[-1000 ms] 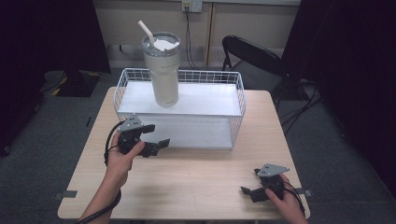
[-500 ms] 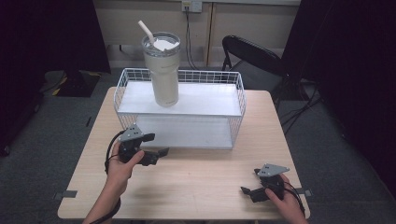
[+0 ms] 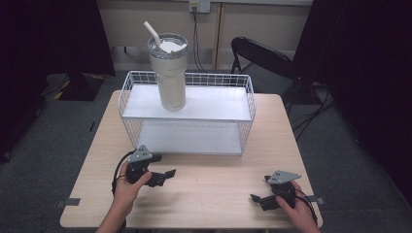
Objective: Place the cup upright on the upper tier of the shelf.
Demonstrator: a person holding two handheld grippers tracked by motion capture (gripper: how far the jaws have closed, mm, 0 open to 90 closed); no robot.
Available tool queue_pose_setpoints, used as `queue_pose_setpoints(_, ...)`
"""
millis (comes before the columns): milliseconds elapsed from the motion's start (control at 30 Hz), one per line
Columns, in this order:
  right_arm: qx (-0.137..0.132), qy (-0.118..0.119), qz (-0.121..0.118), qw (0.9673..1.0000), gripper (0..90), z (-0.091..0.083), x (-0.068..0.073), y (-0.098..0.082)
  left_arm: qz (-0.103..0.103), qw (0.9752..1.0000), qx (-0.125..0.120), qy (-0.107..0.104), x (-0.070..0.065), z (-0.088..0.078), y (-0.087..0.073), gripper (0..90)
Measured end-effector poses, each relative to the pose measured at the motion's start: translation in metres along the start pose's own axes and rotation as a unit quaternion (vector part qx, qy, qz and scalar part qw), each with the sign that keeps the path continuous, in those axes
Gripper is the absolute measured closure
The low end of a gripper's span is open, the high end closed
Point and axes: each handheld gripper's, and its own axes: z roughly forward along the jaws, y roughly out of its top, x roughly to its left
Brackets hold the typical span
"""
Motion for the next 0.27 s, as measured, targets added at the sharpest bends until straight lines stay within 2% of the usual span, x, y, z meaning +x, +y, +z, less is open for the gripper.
queue_pose_setpoints(167,0.0,0.0,0.0,1.0,7.7,0.0,0.0,0.0,0.01,0.9992,0.036,0.017,-0.001,0.004,-0.016,15.6)
queue_pose_setpoints(267,0.0,0.0,0.0,1.0,7.7,0.0,0.0,0.0,0.018,0.998,0.054,0.029,-0.002,0.001,-0.016,15.7)
